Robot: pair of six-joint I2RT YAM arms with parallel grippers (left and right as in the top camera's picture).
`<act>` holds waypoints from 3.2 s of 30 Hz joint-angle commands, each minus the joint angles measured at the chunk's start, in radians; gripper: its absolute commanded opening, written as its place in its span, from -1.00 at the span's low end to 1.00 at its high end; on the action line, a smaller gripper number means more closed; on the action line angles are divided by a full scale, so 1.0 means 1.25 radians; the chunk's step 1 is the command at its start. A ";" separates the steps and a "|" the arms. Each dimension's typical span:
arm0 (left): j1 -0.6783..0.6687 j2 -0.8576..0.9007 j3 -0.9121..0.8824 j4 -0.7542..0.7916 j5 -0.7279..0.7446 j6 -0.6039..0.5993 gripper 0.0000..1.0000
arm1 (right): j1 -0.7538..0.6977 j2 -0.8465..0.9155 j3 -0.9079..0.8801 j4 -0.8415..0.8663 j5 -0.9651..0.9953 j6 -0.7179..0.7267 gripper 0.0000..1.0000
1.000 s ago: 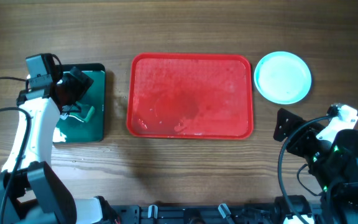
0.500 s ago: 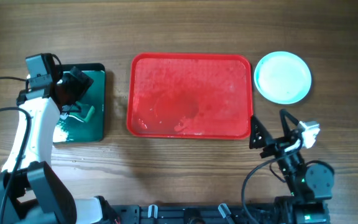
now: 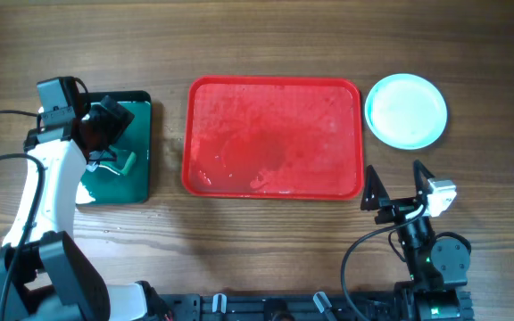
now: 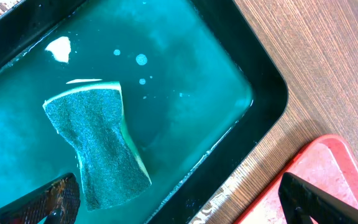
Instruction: Clean dirty plates on tray and stack at the side
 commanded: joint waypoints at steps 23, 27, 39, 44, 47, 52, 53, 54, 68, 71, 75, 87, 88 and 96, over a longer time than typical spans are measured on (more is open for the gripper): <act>0.007 -0.004 -0.002 0.000 0.009 0.001 1.00 | 0.002 -0.010 -0.001 0.002 0.041 -0.107 0.99; 0.007 -0.004 -0.002 0.000 0.009 0.001 1.00 | 0.002 -0.010 -0.001 0.002 0.041 -0.107 0.99; 0.007 -0.018 -0.002 -0.003 0.009 0.001 1.00 | 0.002 -0.010 -0.001 0.002 0.041 -0.107 0.99; 0.006 -0.059 -0.002 -0.086 -0.007 0.004 1.00 | 0.002 -0.010 -0.001 0.002 0.041 -0.107 1.00; -0.005 -0.090 -0.013 -0.111 0.004 0.004 1.00 | 0.002 -0.010 -0.001 0.002 0.041 -0.108 0.99; -0.085 -0.198 -0.110 -0.038 0.003 0.056 1.00 | 0.002 -0.010 -0.001 0.002 0.041 -0.107 1.00; -0.112 -0.234 -0.149 0.000 0.003 0.083 1.00 | 0.002 -0.010 -0.001 0.002 0.041 -0.107 0.99; -0.130 -0.259 -0.176 0.027 0.003 0.106 1.00 | 0.002 -0.010 -0.001 0.003 0.041 -0.107 0.99; -0.231 -0.784 -0.509 0.122 -0.114 0.155 1.00 | 0.002 -0.010 -0.001 0.002 0.041 -0.107 0.99; -0.231 -0.875 -0.582 0.187 -0.114 0.173 1.00 | 0.002 -0.010 -0.001 0.002 0.041 -0.107 0.99; -0.231 -1.006 -0.667 0.255 -0.108 0.173 1.00 | 0.002 -0.010 -0.001 0.002 0.041 -0.107 0.99; -0.227 -1.244 -0.811 0.459 -0.106 0.191 1.00 | 0.002 -0.010 -0.001 0.002 0.041 -0.107 0.99; -0.223 -1.244 -0.824 0.486 -0.101 0.191 1.00 | 0.002 -0.010 -0.001 0.002 0.041 -0.107 0.99; -0.197 -1.244 -0.835 0.441 -0.097 0.219 1.00 | 0.002 -0.010 -0.001 0.002 0.041 -0.107 1.00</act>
